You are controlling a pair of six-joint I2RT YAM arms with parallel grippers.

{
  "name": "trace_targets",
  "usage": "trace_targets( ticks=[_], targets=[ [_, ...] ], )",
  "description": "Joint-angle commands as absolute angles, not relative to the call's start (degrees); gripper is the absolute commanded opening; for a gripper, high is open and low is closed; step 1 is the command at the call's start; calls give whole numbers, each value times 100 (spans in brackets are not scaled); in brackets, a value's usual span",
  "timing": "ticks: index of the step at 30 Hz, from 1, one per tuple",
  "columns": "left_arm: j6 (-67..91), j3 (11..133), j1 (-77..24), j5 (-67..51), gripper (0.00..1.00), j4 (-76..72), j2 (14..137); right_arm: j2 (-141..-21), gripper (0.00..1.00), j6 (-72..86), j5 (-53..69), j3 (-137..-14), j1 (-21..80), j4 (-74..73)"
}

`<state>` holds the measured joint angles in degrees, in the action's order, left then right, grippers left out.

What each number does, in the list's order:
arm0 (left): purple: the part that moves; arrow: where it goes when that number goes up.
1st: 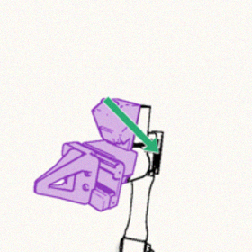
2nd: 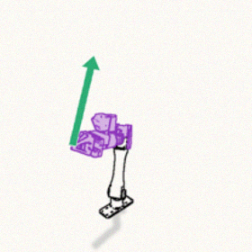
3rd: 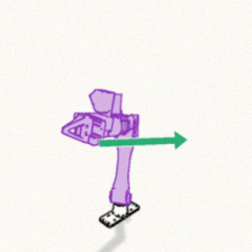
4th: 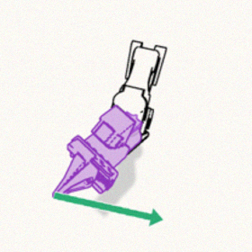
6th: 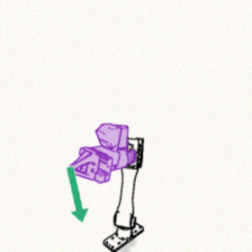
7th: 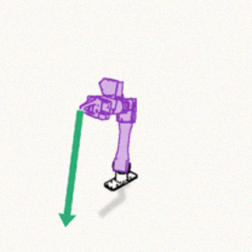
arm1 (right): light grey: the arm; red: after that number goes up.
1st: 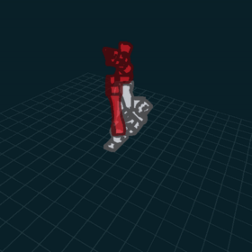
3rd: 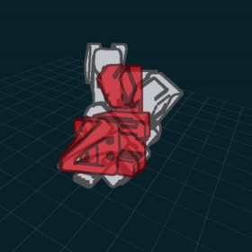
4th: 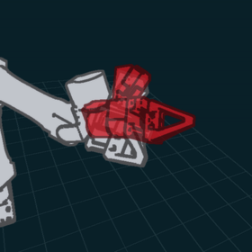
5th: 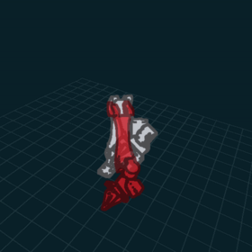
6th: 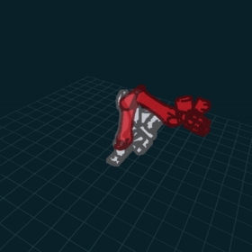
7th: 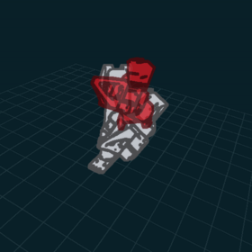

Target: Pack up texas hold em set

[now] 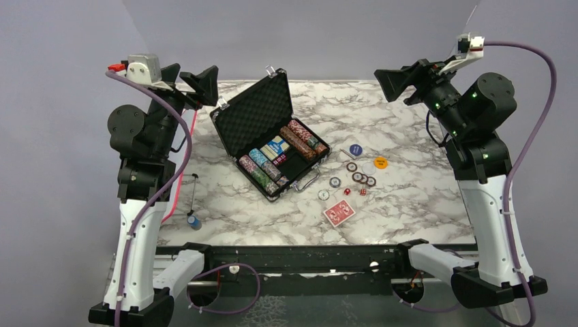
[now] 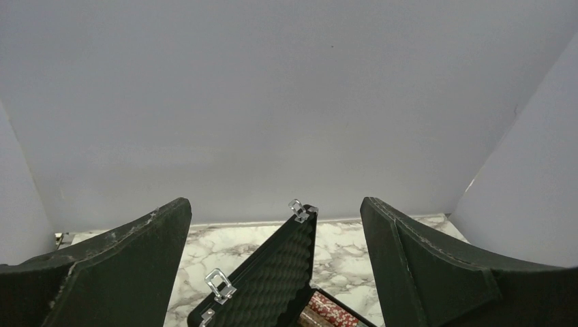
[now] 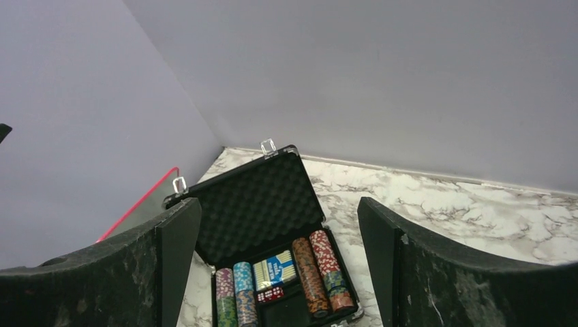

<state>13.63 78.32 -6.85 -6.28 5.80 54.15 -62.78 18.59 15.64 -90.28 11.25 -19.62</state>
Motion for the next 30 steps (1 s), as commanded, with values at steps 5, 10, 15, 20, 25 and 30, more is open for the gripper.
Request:
trace_targets(
  ticks=[5,10,15,20,25,30],
  targets=[
    [1447,7320,-925,-1594,99,-234,5354,-6006,91,1811,1442,-8469,1065,-2195],
    [1403,7123,-1633,-2065,99,-316,5540,-6065,84,1764,965,-8148,1056,-3202],
    [1464,6967,-2248,-2344,99,-319,5749,-6403,77,1998,334,-7418,1053,-4384],
    [1446,6810,-2703,-2263,99,-324,5916,-6800,71,2509,126,-6487,1050,-5085],
    [1415,6767,-3000,-2041,99,-315,6056,-6917,64,2952,338,-5469,1055,-4885],
    [1415,6776,-3147,-1912,99,-317,6164,-7105,63,3084,125,-4949,1114,-4547]
  ],
)
